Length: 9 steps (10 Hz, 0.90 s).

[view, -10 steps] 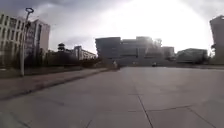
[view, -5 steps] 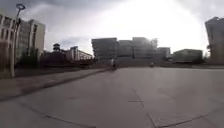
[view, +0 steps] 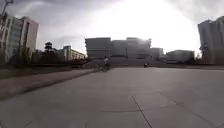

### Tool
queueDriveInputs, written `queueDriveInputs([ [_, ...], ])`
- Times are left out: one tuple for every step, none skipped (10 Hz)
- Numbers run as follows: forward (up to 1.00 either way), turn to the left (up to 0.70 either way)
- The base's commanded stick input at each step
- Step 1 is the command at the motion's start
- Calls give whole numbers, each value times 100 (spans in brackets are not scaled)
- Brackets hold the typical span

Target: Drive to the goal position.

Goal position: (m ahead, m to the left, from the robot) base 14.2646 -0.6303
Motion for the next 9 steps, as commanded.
queueDriveInputs([
  [85, 0],
  [85, 0],
  [85, -10],
  [85, -27],
  [85, -26],
  [85, -13],
  [85, 0],
  [85, 0],
  [85, 0],
])
